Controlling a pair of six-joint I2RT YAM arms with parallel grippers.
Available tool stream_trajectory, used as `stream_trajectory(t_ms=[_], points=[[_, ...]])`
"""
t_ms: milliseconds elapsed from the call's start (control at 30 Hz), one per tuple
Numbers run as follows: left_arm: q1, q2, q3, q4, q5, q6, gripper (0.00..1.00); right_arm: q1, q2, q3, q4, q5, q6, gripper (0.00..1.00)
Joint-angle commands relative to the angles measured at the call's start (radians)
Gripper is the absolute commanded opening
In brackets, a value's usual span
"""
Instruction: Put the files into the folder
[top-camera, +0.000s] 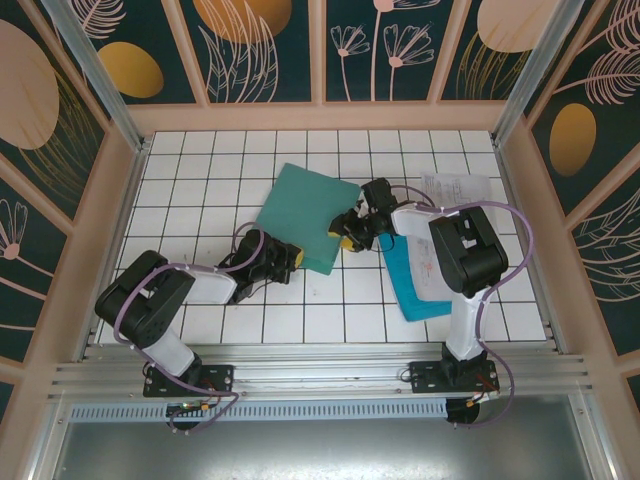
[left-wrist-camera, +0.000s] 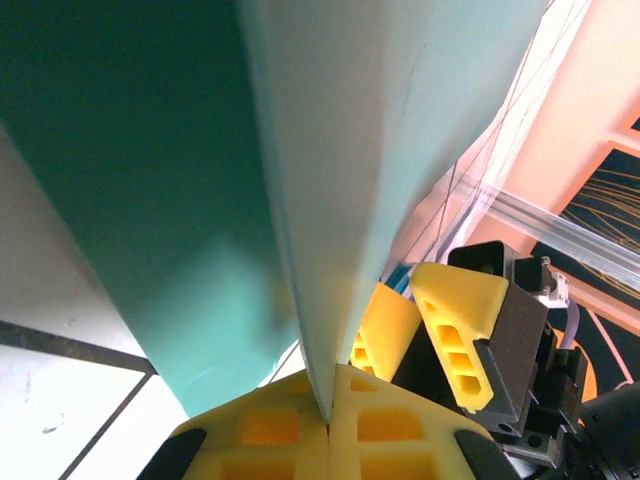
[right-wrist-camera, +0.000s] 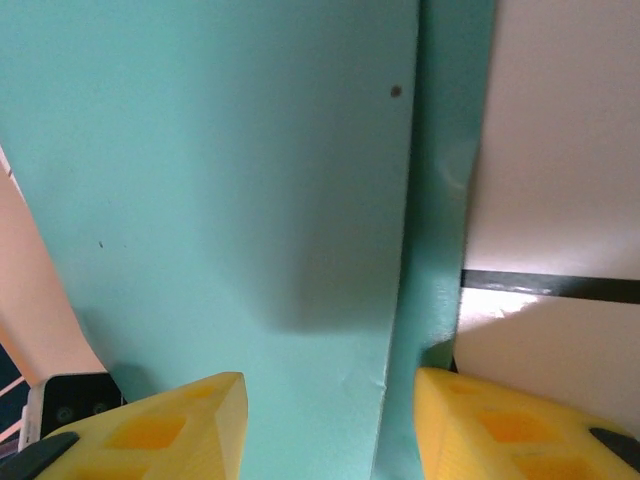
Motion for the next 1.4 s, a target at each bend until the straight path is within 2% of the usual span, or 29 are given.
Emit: stream_trajectory(t_ms=[0, 333, 467, 567, 767, 867, 900, 933, 1000, 1067, 1133, 1200, 1367], points=[[-0.007, -0.031, -0.012, 0.048, 0.025, -0.042, 0.00, -0.009, -0.006, 0.033, 0.018, -0.017, 0.019, 0.48], [-0.006, -0.071, -0.030, 0.047, 0.038, -0.053, 0.00, -0.017, 0.005, 0.031, 0.065, -0.031, 0.057, 0.46], [-0.006, -0.082, -0.042, 0.043, 0.048, -0.054, 0.00, -0.020, 0.007, 0.028, 0.103, -0.033, 0.081, 0.42], [-0.007, -0.099, -0.051, 0.035, 0.050, -0.051, 0.00, -0.024, 0.010, 0.029, 0.122, -0.028, 0.093, 0.34], [-0.006, -0.121, -0.049, -0.008, 0.069, -0.020, 0.00, -0.023, -0.006, 0.023, 0.127, -0.004, 0.117, 0.00], [-0.006, -0.146, -0.040, -0.055, 0.085, 0.007, 0.00, -0.022, -0.020, 0.009, 0.127, 0.006, 0.141, 0.00], [-0.006, -0.162, -0.033, -0.084, 0.089, 0.022, 0.04, -0.021, -0.028, 0.003, 0.130, 0.009, 0.150, 0.00], [-0.006, -0.180, -0.022, -0.127, 0.091, 0.040, 0.13, -0.022, -0.036, 0.000, 0.131, 0.012, 0.157, 0.00], [-0.006, -0.230, 0.014, -0.276, 0.085, 0.093, 0.44, -0.020, -0.051, -0.005, 0.133, 0.019, 0.175, 0.00], [-0.006, -0.284, 0.063, -0.430, 0.052, 0.166, 0.57, -0.020, -0.065, -0.003, 0.130, 0.023, 0.189, 0.00], [-0.006, -0.326, 0.131, -0.604, 0.008, 0.265, 0.59, -0.019, -0.073, 0.003, 0.126, 0.023, 0.201, 0.00], [-0.006, -0.323, 0.249, -0.777, -0.035, 0.452, 0.58, -0.017, -0.075, 0.018, 0.109, 0.021, 0.203, 0.00], [-0.049, -0.158, 0.620, -1.114, -0.108, 0.926, 0.52, -0.009, -0.072, 0.066, 0.030, 0.034, 0.196, 0.00]])
